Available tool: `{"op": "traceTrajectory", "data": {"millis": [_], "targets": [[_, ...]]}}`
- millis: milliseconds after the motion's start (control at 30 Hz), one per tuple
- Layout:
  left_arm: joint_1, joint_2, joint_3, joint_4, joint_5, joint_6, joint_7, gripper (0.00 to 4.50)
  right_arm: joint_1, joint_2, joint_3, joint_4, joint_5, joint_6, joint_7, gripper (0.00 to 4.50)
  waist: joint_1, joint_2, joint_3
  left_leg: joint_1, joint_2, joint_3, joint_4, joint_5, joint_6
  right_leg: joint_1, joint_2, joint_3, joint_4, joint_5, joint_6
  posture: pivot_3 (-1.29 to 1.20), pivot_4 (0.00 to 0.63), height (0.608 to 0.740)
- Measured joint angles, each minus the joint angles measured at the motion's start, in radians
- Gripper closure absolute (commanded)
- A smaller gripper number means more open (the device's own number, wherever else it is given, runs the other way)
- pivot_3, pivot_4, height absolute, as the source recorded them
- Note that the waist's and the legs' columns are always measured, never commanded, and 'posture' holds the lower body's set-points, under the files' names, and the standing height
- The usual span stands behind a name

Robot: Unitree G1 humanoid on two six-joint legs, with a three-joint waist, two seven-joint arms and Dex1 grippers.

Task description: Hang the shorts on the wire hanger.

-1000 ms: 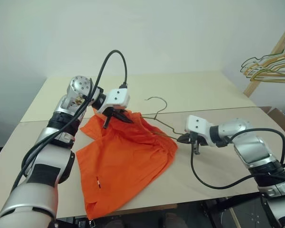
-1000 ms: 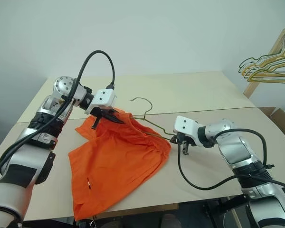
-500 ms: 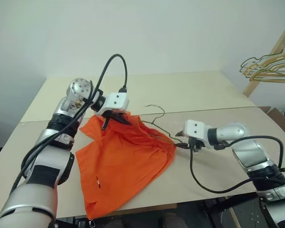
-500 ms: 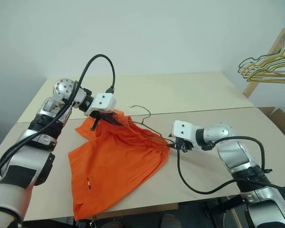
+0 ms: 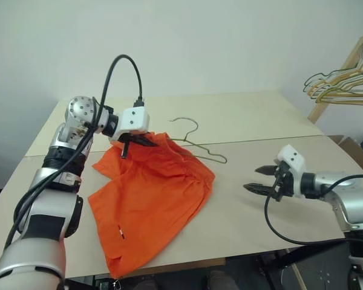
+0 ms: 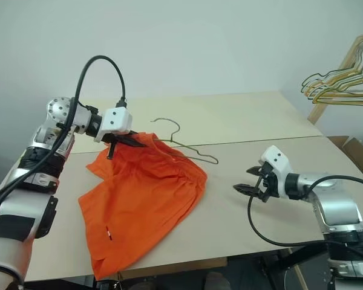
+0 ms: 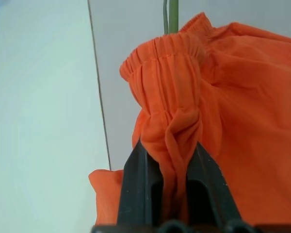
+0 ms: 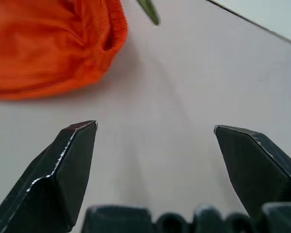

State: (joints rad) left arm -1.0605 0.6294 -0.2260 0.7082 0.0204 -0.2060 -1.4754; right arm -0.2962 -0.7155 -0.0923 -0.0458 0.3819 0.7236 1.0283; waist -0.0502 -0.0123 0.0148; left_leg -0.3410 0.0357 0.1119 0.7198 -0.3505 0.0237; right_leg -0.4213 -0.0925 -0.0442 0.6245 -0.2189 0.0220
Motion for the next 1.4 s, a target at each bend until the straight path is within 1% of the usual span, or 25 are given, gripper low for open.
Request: {"op": "traceTrajectory", "data": {"millis": [133, 233, 333, 467, 567, 633, 667, 867, 900, 933, 1167, 1233, 1333, 1400], "targets": [[-0.02, 0.01, 0.008, 0.0, -0.002, 0.0, 0.001, 4.5, -0.012, 0.149, 0.016, 0.005, 0.039, 0.078, -0.098, 0.05, 0.001, 0.0, 0.0, 0.0, 0.0, 0.0, 0.0, 0.0, 0.0, 0.0, 0.0, 0.001, 0.002, 0.0, 0.0, -0.01, 0.0, 0.74], [-0.031, 0.015, 0.01, -0.001, -0.002, 0.0, 0.002, 4.5, -0.04, 0.253, 0.067, 0.053, 0.032, 0.085, -0.168, 0.05, 0.002, 0.0, 0.0, 0.0, -0.001, 0.0, 0.0, 0.0, 0.0, 0.0, 0.0, 0.001, 0.003, 0.0, 0.0, 0.0, 0.0, 0.74], [-0.032, 0.018, 0.01, -0.001, -0.002, 0.0, 0.002, 4.5, -0.044, 0.301, 0.118, 0.095, 0.004, 0.036, -0.203, 0.05, 0.008, 0.0, 0.0, -0.003, -0.001, -0.001, 0.001, 0.0, 0.0, -0.001, 0.0, 0.001, 0.002, 0.0, 0.0, 0.01, 0.0, 0.74], [-0.032, 0.025, 0.011, -0.005, -0.002, 0.005, 0.003, 4.5, -0.06, 0.359, 0.124, 0.167, -0.007, -0.014, -0.229, 0.05, 0.005, 0.0, 0.0, -0.003, -0.002, -0.001, 0.001, 0.0, 0.0, -0.001, 0.0, 0.001, 0.001, 0.001, 0.001, 0.01, 0.0, 0.74], [-0.032, 0.023, 0.011, -0.007, -0.005, 0.009, 0.006, 4.5, -0.109, 0.395, 0.107, 0.227, 0.001, -0.02, -0.248, 0.64, 0.002, 0.0, 0.0, -0.003, -0.002, -0.001, 0.001, 0.0, 0.0, -0.001, 0.0, 0.001, 0.002, 0.001, 0.001, 0.01, 0.0, 0.74], [-0.032, 0.022, 0.011, -0.008, -0.008, 0.011, 0.009, 4.5, -0.133, 0.406, 0.084, 0.254, 0.017, -0.027, -0.249, 1.29, 0.001, 0.0, 0.0, -0.003, -0.002, -0.001, 0.001, 0.0, 0.0, -0.001, 0.0, 0.001, 0.002, 0.001, 0.001, 0.01, 0.0, 0.74], [-0.032, 0.022, 0.012, -0.008, -0.01, 0.011, 0.01, 4.5, -0.141, 0.407, 0.075, 0.263, 0.024, -0.029, -0.248, 1.7, 0.002, 0.0, 0.0, -0.003, -0.002, -0.002, 0.001, 0.0, 0.0, -0.001, 0.0, 0.001, 0.002, 0.001, 0.001, 0.01, 0.0, 0.74], [-0.031, 0.023, 0.013, -0.008, -0.014, 0.012, 0.017, 4.5, -0.167, 0.417, 0.073, 0.332, 0.047, 0.002, -0.235, 3.82, -0.002, 0.0, 0.0, -0.003, -0.002, -0.001, 0.001, 0.0, 0.0, -0.001, 0.0, 0.001, 0.002, 0.001, 0.001, 0.02, 0.0, 0.74], [-0.031, 0.023, 0.013, -0.008, -0.014, 0.012, 0.019, 4.5, -0.167, 0.42, 0.073, 0.335, 0.052, 0.005, -0.235, 4.24, -0.003, 0.0, 0.0, -0.003, -0.002, -0.001, 0.001, 0.0, 0.0, -0.001, 0.0, 0.001, 0.002, 0.001, 0.001, 0.02, 0.0, 0.74], [-0.031, 0.023, 0.013, -0.008, -0.014, 0.012, 0.02, 4.5, -0.168, 0.421, 0.073, 0.337, 0.052, 0.006, -0.236, 4.48, -0.004, 0.0, 0.0, -0.003, -0.002, -0.002, 0.001, 0.0, 0.0, -0.001, 0.0, 0.001, 0.002, 0.001, 0.001, 0.02, 0.0, 0.74], [-0.009, 0.033, 0.016, -0.021, -0.028, 0.012, 0.015, 4.5, -0.168, 0.411, 0.076, 0.332, 0.044, 0.004, -0.253, 4.48, -0.015, 0.0, 0.0, -0.003, -0.002, -0.001, 0.001, 0.0, 0.0, -0.001, 0.0, 0.001, 0.002, 0.001, 0.001, 0.0, 0.0, 0.74], [0.019, 0.048, 0.028, -0.053, -0.055, 0.012, -0.01, 4.5, -0.164, 0.382, 0.075, 0.311, 0.043, 0.002, -0.251, 4.48, -0.019, 0.0, 0.0, -0.003, -0.001, -0.001, 0.001, 0.0, 0.0, -0.002, 0.0, 0.001, 0.002, 0.001, 0.001, 0.0, 0.0, 0.74], [0.057, 0.08, 0.035, -0.089, -0.078, 0.012, -0.037, 4.5, -0.158, 0.295, 0.068, 0.259, 0.043, -0.021, -0.221, 4.48, -0.019, 0.0, 0.0, -0.003, -0.001, -0.001, 0.001, 0.0, 0.0, -0.002, 0.0, 0.001, 0.002, 0.001, 0.001, 0.0, 0.0, 0.74], [0.062, 0.087, 0.035, -0.097, -0.084, 0.012, -0.043, 4.5, -0.154, 0.267, 0.066, 0.237, 0.04, -0.042, -0.202, 4.48, -0.019, 0.0, 0.0, -0.003, -0.001, -0.001, 0.001, 0.0, 0.0, -0.002, 0.0, 0.001, 0.002, 0.001, 0.001, 0.0, 0.0, 0.74]]}}
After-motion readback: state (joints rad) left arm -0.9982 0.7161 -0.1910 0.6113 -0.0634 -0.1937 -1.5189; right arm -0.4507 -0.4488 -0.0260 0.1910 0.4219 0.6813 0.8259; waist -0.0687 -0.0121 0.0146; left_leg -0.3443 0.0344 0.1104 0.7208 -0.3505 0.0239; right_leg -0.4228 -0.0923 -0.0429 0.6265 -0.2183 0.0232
